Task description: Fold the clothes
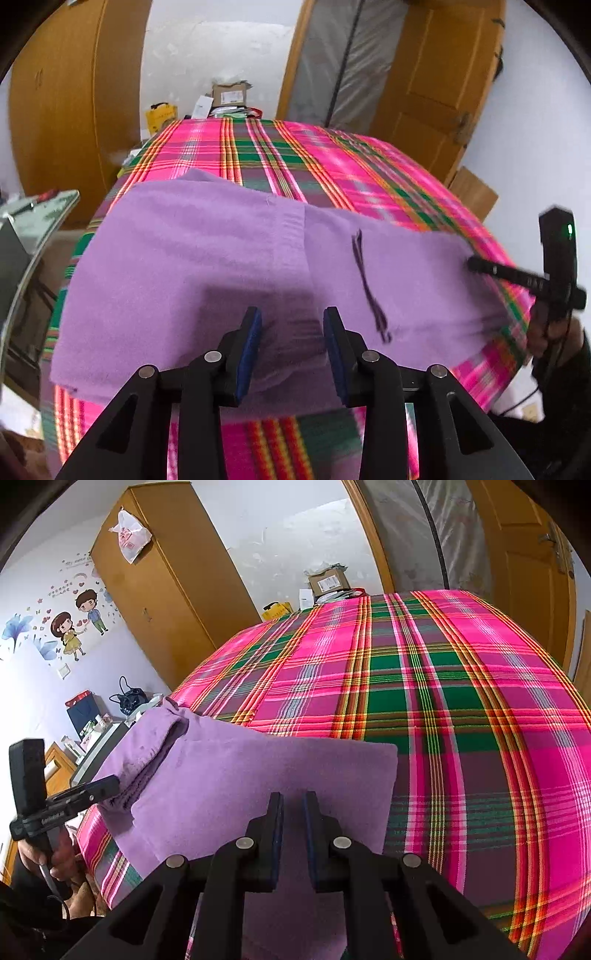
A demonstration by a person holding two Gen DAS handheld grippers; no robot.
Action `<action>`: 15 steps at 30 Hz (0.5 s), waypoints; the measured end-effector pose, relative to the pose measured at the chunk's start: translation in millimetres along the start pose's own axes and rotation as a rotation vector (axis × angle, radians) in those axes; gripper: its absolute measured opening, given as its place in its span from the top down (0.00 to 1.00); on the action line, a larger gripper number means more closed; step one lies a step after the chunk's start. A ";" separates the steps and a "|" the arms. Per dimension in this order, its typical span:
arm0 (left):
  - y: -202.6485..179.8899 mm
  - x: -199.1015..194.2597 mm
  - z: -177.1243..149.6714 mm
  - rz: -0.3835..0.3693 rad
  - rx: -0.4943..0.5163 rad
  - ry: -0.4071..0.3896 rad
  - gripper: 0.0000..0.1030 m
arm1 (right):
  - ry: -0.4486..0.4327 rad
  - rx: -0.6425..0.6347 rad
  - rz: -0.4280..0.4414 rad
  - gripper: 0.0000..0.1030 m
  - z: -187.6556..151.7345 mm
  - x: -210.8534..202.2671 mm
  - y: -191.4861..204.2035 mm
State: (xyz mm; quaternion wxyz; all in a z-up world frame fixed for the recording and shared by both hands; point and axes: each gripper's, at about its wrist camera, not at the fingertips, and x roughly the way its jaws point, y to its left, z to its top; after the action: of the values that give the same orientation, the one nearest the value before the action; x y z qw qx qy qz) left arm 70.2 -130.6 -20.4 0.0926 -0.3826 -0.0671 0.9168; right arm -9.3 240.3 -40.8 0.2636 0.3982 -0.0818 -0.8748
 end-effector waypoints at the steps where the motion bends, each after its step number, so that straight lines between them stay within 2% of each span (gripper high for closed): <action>1: -1.8 -0.6 -2.7 0.004 0.013 0.006 0.65 | 0.002 0.002 0.000 0.89 -0.1 1.1 -0.4; 7: -11.7 -3.4 -12.3 0.041 0.098 0.010 0.65 | 0.004 0.006 0.004 0.88 -1.3 2.8 -1.0; 10: -10.4 0.8 -12.8 0.054 0.099 0.010 0.65 | 0.003 0.009 0.009 0.88 -2.6 1.9 -2.2; 11: -10.0 2.1 -13.1 0.058 0.092 0.008 0.70 | 0.003 0.014 0.011 0.88 -3.0 2.1 -3.0; 15: -11.5 -6.0 -5.3 0.062 0.062 -0.051 0.75 | 0.003 0.020 0.014 0.88 -4.5 1.8 -3.1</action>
State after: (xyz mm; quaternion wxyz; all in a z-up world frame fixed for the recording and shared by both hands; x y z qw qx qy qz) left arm 79.5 -120.4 -17.7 0.0740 -0.3580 -0.0292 0.9303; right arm -8.1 242.3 -46.1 0.2661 0.4016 -0.0929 -0.8714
